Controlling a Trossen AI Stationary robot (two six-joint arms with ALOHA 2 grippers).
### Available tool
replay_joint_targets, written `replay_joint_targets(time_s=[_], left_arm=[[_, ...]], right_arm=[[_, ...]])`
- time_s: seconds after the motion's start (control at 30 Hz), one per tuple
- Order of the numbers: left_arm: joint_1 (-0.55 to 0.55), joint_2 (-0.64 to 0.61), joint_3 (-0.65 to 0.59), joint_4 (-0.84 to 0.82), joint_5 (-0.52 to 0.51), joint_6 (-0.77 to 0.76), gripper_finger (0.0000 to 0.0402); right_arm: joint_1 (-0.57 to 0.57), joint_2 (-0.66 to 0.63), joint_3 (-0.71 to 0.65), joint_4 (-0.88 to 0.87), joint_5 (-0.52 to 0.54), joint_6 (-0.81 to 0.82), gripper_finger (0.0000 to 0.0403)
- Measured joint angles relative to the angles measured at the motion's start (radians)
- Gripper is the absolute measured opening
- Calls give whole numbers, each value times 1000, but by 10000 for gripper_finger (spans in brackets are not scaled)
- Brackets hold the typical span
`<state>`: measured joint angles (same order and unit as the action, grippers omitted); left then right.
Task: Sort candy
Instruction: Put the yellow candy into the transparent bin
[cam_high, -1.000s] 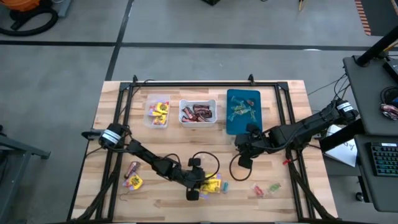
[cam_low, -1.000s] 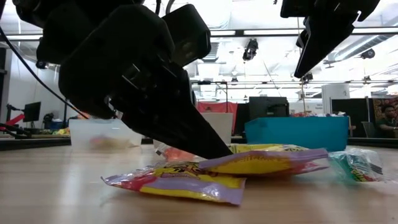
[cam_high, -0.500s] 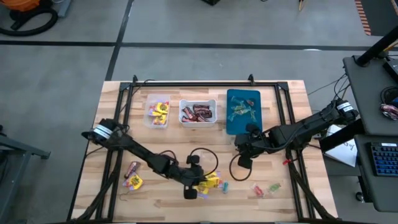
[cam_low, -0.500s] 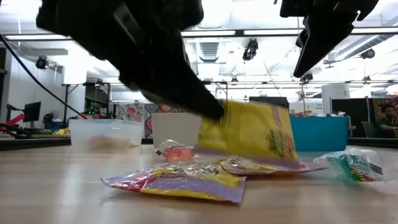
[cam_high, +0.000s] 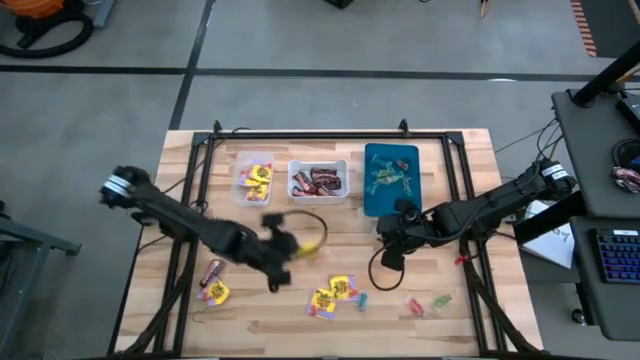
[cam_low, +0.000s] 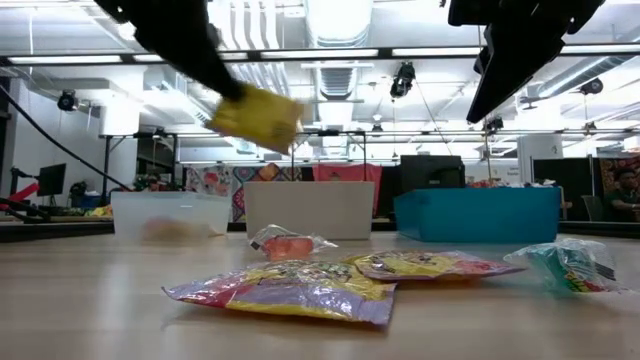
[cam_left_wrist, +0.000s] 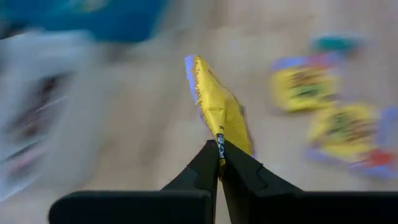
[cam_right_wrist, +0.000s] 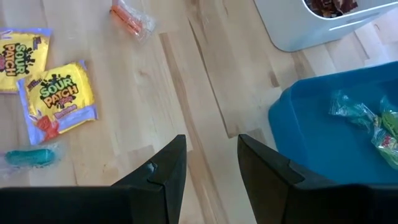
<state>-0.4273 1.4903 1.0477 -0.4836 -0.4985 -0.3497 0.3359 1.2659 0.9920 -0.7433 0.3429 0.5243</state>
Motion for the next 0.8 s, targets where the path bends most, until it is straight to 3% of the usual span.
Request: replay_joint_targets(time_s=[0.23, 0.33, 0.5, 0.8], left_arm=[[101, -257, -1, -548, -339, -349, 0], [176, -342, -14, -681, -406, -496, 0], [329, -429, -93, -640, -409, -500, 0], [559, -381, -235, -526, -329, -501, 0]], right_arm=[[0, 0, -7, 61, 0, 0, 137], [0, 0, -11, 92, 0, 0, 137], [0, 0, -30, 152, 2, -3, 137], [0, 0, -66, 173, 1, 24, 137]])
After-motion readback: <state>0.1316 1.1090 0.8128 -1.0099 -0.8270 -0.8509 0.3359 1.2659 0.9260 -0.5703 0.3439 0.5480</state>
